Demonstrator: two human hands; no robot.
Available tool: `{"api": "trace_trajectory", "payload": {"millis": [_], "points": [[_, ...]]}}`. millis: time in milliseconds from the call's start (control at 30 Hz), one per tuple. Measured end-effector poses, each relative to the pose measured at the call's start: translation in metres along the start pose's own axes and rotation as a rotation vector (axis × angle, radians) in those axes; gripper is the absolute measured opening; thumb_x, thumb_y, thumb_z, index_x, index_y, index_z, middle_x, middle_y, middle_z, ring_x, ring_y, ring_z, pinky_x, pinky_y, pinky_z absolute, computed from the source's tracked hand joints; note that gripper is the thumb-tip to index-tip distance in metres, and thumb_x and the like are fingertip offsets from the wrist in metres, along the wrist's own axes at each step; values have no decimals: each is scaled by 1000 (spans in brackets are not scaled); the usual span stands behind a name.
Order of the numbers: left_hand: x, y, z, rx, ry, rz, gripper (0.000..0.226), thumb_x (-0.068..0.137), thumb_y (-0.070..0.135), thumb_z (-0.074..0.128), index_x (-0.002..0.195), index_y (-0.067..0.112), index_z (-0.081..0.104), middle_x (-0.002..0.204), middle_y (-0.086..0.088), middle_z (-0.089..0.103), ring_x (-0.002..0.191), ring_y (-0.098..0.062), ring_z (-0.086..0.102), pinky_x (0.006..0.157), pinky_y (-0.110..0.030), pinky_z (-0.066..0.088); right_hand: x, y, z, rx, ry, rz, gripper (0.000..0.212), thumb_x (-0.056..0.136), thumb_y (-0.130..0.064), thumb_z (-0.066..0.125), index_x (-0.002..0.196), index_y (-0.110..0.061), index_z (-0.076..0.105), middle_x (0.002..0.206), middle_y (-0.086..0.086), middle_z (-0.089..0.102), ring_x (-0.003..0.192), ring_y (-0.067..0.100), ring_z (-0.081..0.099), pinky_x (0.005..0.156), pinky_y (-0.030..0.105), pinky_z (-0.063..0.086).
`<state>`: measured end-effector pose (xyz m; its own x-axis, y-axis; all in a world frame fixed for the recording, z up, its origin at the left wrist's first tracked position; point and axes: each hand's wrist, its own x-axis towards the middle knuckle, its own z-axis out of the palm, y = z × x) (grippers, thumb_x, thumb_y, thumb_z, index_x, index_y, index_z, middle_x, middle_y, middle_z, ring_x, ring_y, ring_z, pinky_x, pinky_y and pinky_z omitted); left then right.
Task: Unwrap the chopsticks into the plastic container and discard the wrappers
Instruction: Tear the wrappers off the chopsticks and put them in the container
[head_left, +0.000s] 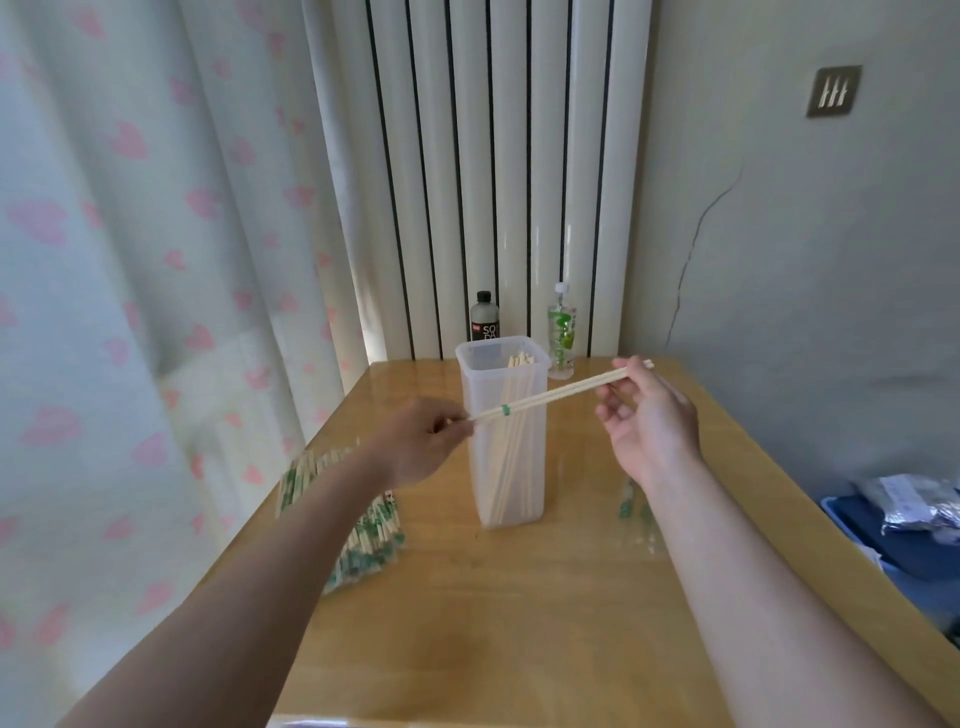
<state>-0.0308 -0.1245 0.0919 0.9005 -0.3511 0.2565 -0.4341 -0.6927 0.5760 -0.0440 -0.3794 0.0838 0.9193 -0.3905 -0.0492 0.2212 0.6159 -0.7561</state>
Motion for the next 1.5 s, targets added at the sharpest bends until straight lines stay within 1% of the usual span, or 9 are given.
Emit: {"api": "trace_trajectory", "payload": {"millis": [200, 467, 733, 867, 1067, 1167, 1267, 1433, 1500], "points": [[4, -10, -26, -489, 401, -186, 19, 99, 19, 59, 88, 10, 72, 53, 1, 38, 43, -12, 28, 44, -23, 23, 9, -7, -6, 96, 54, -24, 21, 99, -15, 67, 110, 3, 70, 93, 12, 66, 81, 24, 65, 68, 30, 58], [6, -7, -21, -544, 401, -176, 19, 95, 45, 63, 98, 31, 75, 55, -2, 33, 45, -16, 25, 51, -34, 22, 14, -39, 34, 209, 99, -131, 16, 99, -14, 67, 102, 2, 69, 92, 13, 69, 83, 24, 71, 70, 29, 61], [-4, -9, -12, -513, 360, -196, 19, 100, 33, 60, 102, 23, 76, 57, 1, 39, 42, -8, 30, 43, -23, 26, 20, -19, 74, -523, -5, -490, 22, 101, -19, 63, 84, -8, 72, 71, 8, 65, 56, 10, 60, 63, 37, 59], [-14, -7, -14, -480, 304, -173, 19, 102, 27, 58, 103, 17, 74, 44, 15, 35, 36, -2, 26, 38, -15, 23, 26, 6, 80, -855, -105, -593, 31, 99, -28, 64, 82, -4, 73, 75, 10, 69, 68, 20, 62, 65, 39, 52], [-23, -4, -18, -479, 269, -185, 23, 103, 27, 56, 109, 15, 74, 41, 15, 33, 35, -4, 26, 38, -15, 23, 35, 12, 79, -1213, -153, -414, 62, 93, -47, 66, 137, -4, 58, 143, 15, 58, 128, 34, 57, 106, 51, 49], [-23, 7, -15, -470, 225, -165, 24, 103, 28, 55, 112, 16, 74, 60, 25, 23, 43, -26, 49, 47, -35, 47, 33, 8, 68, -1074, -92, -416, 39, 102, -33, 54, 127, -4, 63, 129, 14, 66, 114, 30, 62, 94, 40, 53], [-20, 23, -5, -505, 160, -150, 25, 103, 27, 55, 116, 17, 74, 84, 26, 39, 106, -42, 52, 97, -58, 43, 22, 3, 53, -962, -46, -512, 18, 101, -20, 50, 99, -14, 67, 97, 2, 70, 88, 19, 63, 67, 28, 46], [-5, 52, 25, -544, 71, -107, 25, 103, 27, 55, 116, 16, 73, 88, 24, 49, 93, -4, 57, 84, -43, 51, 6, -6, 32, -836, -376, -439, 28, 93, -34, 57, 92, -10, 73, 71, 4, 65, 53, 15, 55, 45, 25, 38], [4, 61, 40, -572, 35, -108, 25, 103, 27, 54, 114, 14, 73, 74, 29, 59, 74, -32, 60, 73, -40, 55, 5, -12, 23, -807, -458, -404, 35, 88, -39, 60, 95, -7, 73, 68, 0, 65, 52, 18, 54, 39, 25, 33]]}}
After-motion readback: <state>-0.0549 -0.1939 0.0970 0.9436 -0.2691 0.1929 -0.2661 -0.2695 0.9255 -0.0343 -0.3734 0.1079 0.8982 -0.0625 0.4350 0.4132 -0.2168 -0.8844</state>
